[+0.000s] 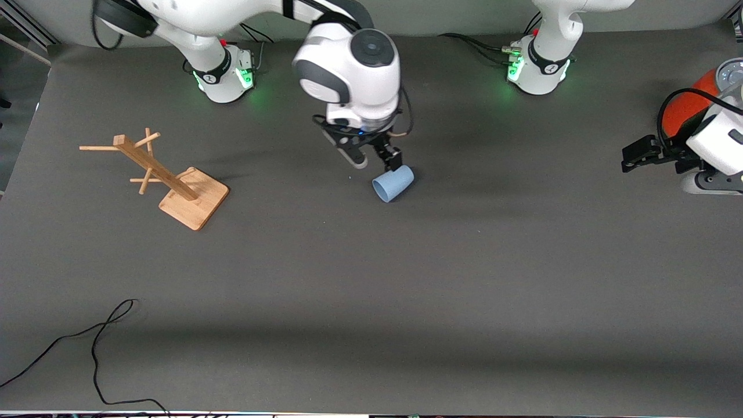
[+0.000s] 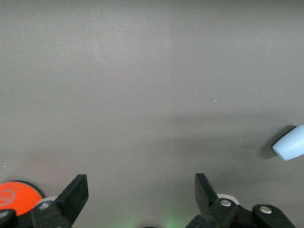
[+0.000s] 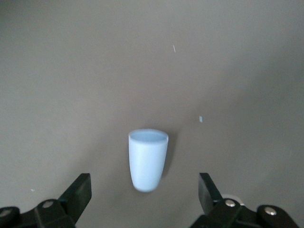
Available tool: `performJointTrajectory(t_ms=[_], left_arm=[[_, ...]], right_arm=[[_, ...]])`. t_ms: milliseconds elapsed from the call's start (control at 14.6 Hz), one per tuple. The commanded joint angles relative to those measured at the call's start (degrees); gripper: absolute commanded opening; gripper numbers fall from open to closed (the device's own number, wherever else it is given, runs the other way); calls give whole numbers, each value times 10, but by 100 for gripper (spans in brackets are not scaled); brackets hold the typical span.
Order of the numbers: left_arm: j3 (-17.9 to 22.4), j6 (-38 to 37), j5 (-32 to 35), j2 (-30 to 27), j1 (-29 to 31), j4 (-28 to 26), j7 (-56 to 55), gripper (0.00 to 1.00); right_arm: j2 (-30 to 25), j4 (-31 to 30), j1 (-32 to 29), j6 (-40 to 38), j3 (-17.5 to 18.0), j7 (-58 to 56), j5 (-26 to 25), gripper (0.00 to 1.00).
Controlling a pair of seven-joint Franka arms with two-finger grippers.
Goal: Rotate and upright cup with both arms
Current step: 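Lay the cup on its side and open the right gripper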
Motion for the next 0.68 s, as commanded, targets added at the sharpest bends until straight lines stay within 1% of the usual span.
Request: performJointTrajectory(t_ms=[0,137,273,341,410,546,615], left_arm=[[-36,-7,-8,-14,-6,-8,-77,100],[-73,-7,-7,-9,-7,-7,-139,100],[-108,-4,-6,-2,-11,-7,-196,100],[-127,-2,-5,3,-15,-5,-234,100],[-144,2,-2,15,-22,4,-278,100],[-173,4,6,61,-50,44,-378,100],[-176,3,14,91,-74,69,-431,100]], right_arm=[[-70,-12,3,-3,-78,-144,59,100],[-129,-17,6,-22,-170,-290,149,100],[-184,-29,7,-25,-259,-416,222,100],[-208,-34,7,-39,-293,-456,245,100],[-227,-37,7,-55,-324,-499,249,100],[-269,-43,7,-90,-383,-627,263,100],[-294,-59,7,-97,-415,-682,277,100]])
